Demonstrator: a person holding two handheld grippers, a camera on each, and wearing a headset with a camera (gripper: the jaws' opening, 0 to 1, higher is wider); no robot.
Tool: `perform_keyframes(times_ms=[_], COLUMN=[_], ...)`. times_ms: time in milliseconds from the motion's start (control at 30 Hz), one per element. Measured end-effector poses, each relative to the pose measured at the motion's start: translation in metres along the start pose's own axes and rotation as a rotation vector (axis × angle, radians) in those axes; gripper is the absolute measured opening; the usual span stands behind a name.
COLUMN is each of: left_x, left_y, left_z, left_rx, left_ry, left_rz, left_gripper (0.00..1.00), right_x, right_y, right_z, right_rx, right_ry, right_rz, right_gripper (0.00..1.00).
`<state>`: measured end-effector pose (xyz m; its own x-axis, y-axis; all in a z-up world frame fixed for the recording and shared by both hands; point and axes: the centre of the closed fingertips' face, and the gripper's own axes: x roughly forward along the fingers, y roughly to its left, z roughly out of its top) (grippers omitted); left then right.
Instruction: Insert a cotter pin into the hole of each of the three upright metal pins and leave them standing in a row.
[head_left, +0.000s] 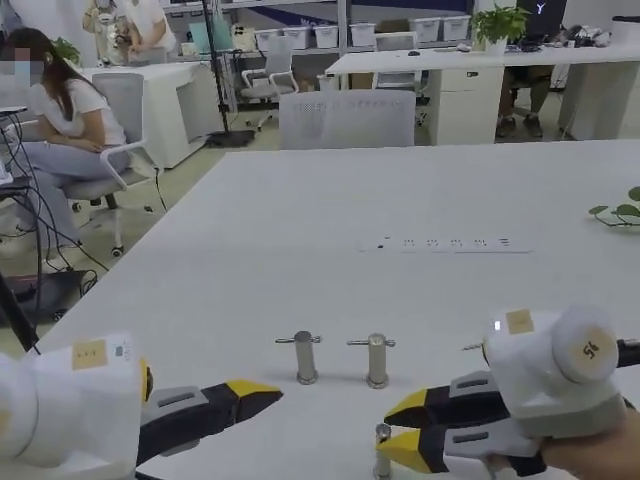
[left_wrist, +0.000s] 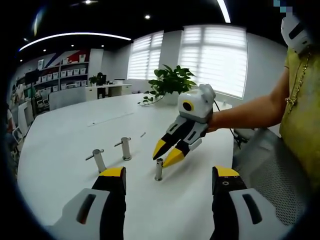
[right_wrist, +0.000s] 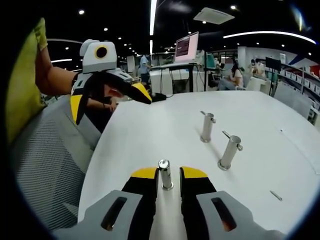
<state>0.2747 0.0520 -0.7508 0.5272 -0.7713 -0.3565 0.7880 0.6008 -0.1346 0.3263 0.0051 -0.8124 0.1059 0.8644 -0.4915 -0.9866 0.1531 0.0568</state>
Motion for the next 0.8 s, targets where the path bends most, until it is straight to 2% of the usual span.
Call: perform_keyframes(times_ms=[233,367,600,800], left_x=[0.002,0.003,0.003,0.004], left_y=[0.0,0.0,0.0,-0.002], left_z=[-0.001,-0.002,-0.001,0.0], left_rx=[-0.003,-0.007,-0.006,0.004], left_ry=[-0.006,-0.012,-0.017,-0.018], left_rz=[-0.005,-0.005,-0.005,-0.006], left_gripper=[0.69,0.69,0.69,0.69], right_x=[-0.019,-0.031,-0.054,-0.08], right_y=[-0.002,-0.01,-0.036,-0.074], right_z=[-0.004,-0.008,-0.009,-0.009], right_rx=[-0.001,0.002,0.0,0.015], right_ry=[0.013,0.03,0.052,0.073], right_rz=[-0.016,-0.031,-0.09,-0.168], right_gripper=[0.18,0.18,0.18,0.17])
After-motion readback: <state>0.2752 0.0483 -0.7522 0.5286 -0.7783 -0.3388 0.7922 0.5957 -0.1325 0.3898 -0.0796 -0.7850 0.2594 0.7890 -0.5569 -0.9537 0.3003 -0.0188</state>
